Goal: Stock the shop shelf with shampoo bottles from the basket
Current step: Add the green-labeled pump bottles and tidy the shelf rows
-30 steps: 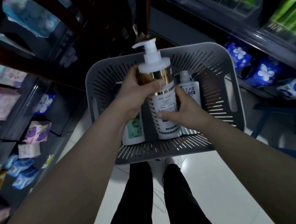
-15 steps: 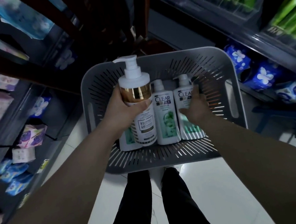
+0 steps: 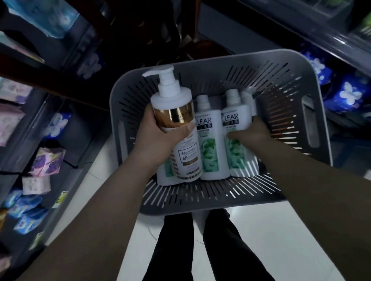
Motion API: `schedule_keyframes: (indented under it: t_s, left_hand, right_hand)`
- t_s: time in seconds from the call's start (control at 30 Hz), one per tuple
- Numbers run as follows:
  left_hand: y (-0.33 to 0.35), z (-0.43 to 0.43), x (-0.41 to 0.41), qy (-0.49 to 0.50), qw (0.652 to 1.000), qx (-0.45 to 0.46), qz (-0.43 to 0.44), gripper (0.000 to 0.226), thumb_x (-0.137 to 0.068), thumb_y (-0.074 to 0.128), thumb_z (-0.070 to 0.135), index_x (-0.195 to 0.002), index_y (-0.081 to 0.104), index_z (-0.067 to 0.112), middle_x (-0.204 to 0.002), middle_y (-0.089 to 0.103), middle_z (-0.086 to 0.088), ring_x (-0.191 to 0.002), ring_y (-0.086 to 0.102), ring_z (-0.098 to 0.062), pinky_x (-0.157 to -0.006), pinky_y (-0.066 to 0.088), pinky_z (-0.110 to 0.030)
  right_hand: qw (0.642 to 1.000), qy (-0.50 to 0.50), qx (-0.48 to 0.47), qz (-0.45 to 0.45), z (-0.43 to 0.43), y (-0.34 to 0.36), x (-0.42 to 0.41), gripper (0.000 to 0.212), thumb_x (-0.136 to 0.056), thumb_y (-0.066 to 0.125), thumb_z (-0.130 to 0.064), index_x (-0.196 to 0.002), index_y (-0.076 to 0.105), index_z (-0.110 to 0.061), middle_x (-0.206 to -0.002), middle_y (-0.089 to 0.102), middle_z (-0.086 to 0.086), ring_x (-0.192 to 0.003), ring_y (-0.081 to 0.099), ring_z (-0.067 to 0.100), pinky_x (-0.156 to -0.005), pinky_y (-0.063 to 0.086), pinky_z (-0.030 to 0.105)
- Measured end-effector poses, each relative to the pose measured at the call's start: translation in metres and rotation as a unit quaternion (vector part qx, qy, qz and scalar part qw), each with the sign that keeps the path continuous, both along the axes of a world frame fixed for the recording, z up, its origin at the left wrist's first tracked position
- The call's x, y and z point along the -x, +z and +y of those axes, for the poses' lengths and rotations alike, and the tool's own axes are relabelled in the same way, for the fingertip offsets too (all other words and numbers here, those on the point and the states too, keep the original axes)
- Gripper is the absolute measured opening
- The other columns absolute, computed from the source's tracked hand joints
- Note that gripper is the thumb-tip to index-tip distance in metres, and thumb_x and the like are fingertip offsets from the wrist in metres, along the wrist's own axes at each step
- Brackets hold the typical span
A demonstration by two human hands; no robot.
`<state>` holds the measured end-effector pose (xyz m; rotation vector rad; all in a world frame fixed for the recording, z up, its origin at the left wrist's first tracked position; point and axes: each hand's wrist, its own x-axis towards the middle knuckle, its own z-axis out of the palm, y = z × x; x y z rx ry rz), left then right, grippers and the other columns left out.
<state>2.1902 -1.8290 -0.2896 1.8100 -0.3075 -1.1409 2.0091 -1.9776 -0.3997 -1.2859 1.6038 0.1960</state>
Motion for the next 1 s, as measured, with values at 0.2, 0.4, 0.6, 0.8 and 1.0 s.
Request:
schedule_keyframes:
  t_s: [0.2, 0.4, 0.6, 0.8, 1.0]
  left_hand:
    - [0.041, 0.008, -0.003, 0.024, 0.999, 0.018, -0.025, 0.067, -0.075, 0.081, 0.012, -0.13, 0.045, 0.024, -0.114, 0.064, 0.01, -0.103, 0.063, -0.005, -0.086, 0.053, -0.028]
    - [0.117, 0.028, -0.007, 0.045, 0.996, 0.052, -0.058, 0.071, -0.073, 0.083, 0.015, -0.133, 0.046, 0.027, -0.118, 0.064, 0.01, -0.106, 0.064, -0.008, -0.093, 0.053, -0.039]
    - [0.226, 0.073, -0.014, 0.089, 0.987, 0.097, -0.093, 0.065, -0.07, 0.085, 0.019, -0.125, 0.05, 0.029, -0.114, 0.067, 0.008, -0.102, 0.067, -0.008, -0.083, 0.055, -0.033]
    - [0.338, 0.143, -0.028, 0.169, 0.961, 0.13, -0.176, 0.06, -0.067, 0.086, 0.012, -0.117, 0.053, 0.022, -0.105, 0.07, 0.004, -0.094, 0.069, -0.011, -0.081, 0.054, -0.03]
    - [0.425, 0.231, -0.056, 0.236, 0.933, 0.152, -0.226, 0.064, -0.053, 0.092, 0.028, -0.107, 0.056, 0.024, -0.093, 0.072, 0.004, -0.089, 0.07, -0.014, -0.078, 0.056, -0.038]
  right_hand:
    - [0.993, 0.03, 0.077, -0.079, 0.011, 0.078, 0.012, 0.075, -0.068, 0.085, -0.009, -0.13, 0.043, -0.007, -0.105, 0.056, 0.001, -0.094, 0.057, 0.018, -0.077, 0.045, 0.028]
    - [0.972, 0.091, 0.15, -0.158, 0.024, 0.18, 0.007, 0.075, -0.067, 0.085, -0.012, -0.13, 0.043, -0.012, -0.107, 0.06, 0.0, -0.093, 0.058, 0.017, -0.077, 0.046, 0.029]
    - [0.939, 0.16, 0.177, -0.249, 0.041, 0.303, -0.019, 0.065, -0.068, 0.084, -0.015, -0.115, 0.042, -0.03, -0.098, 0.061, -0.01, -0.088, 0.06, 0.007, -0.067, 0.047, 0.022]
    - [0.883, 0.242, 0.184, -0.358, 0.083, 0.427, -0.067, 0.065, -0.065, 0.086, -0.011, -0.116, 0.047, -0.026, -0.097, 0.063, -0.016, -0.087, 0.06, -0.004, -0.063, 0.044, 0.015]
    - [0.823, 0.317, 0.168, -0.441, 0.141, 0.525, -0.127, 0.065, -0.065, 0.086, -0.008, -0.118, 0.052, -0.024, -0.105, 0.068, -0.006, -0.093, 0.067, 0.009, -0.077, 0.054, 0.033]
